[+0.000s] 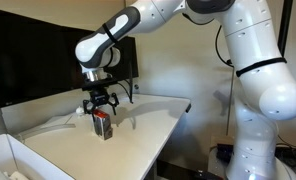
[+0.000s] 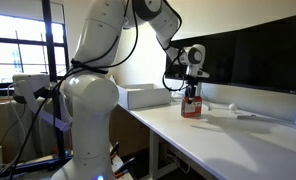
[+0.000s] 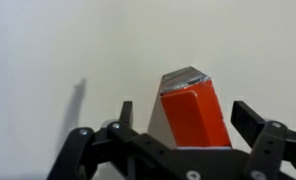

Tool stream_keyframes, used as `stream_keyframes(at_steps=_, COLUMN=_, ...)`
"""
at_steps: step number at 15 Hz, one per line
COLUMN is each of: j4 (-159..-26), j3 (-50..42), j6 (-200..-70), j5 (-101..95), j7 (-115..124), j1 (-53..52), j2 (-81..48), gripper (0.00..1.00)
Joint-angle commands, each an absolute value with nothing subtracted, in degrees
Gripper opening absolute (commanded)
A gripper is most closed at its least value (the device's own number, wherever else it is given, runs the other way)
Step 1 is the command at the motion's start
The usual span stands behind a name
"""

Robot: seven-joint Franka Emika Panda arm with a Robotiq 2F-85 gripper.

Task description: Put the small box into the white box

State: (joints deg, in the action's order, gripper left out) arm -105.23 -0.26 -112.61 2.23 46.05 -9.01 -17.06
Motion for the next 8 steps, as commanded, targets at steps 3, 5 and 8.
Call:
stream_keyframes(at_steps=3, j4=-109.92, j3=1.07, j6=-120.85, j5=5.88, j7=45.09, j1=-8.16, j2=-15.84, gripper=0.75)
stream_keyframes(at_steps=5, j4=-110.62, j3=0.97, j6=-123.44, j5=5.65, j7=45.20, j1=-8.21, j2=-15.51, gripper=0.67)
stream_keyframes(at_steps=8, j4=-111.20, j3=0.73, j6=-125.56, j5=5.32, j7=45.03, j1=-8.10, j2=-15.35, gripper=0.47)
